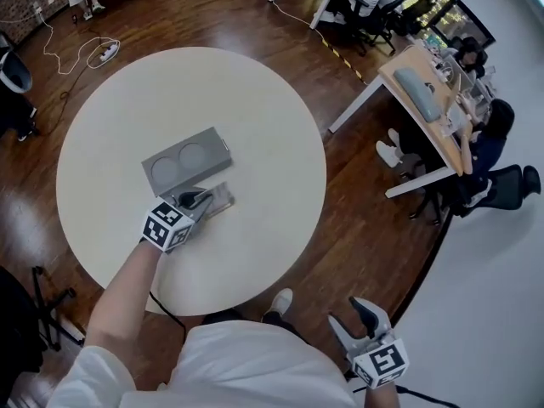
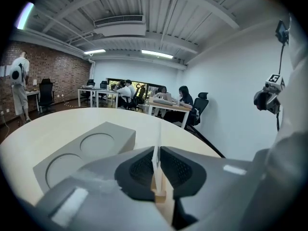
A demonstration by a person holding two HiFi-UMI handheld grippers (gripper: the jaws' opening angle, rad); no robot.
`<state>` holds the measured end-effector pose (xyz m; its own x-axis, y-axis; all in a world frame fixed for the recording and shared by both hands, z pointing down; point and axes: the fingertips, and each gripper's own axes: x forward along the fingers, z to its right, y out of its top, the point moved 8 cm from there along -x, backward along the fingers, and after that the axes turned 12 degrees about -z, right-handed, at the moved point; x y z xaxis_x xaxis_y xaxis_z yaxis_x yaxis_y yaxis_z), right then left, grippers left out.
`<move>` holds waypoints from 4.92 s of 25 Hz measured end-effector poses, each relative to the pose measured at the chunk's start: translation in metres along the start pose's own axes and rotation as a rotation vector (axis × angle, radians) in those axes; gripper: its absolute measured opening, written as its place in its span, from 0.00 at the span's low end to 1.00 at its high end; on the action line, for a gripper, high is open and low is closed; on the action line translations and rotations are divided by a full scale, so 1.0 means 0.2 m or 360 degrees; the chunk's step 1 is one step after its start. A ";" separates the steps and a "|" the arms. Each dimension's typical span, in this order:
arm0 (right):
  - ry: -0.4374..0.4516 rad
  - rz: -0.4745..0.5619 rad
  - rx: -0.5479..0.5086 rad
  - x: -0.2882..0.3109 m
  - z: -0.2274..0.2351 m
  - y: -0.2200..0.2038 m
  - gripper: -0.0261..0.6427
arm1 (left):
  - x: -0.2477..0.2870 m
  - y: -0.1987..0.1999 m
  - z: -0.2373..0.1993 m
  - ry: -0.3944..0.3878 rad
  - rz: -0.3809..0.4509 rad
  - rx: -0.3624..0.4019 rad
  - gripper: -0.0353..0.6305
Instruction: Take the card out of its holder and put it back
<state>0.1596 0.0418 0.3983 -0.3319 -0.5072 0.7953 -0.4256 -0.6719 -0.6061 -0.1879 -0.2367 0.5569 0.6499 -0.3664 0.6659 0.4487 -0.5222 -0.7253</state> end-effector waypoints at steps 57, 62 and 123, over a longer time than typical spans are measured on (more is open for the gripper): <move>0.0850 0.0266 -0.0827 -0.22 0.21 -0.57 0.38 | -1.43 -0.91 2.16 0.1210 0.0481 -0.0911 0.08; 0.0864 0.0278 -0.0841 -0.26 0.20 -0.61 0.38 | -1.43 -0.94 2.25 0.1202 0.0466 -0.0919 0.08; -0.0064 0.0064 0.0128 -0.16 -0.03 -0.32 0.38 | -0.16 0.16 0.04 0.0023 0.0095 0.0076 0.08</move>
<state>0.1931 0.1048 0.4114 -0.3128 -0.5545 0.7712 -0.3432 -0.6910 -0.6361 -0.1897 -0.2361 0.5109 0.6674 -0.4072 0.6235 0.4385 -0.4620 -0.7709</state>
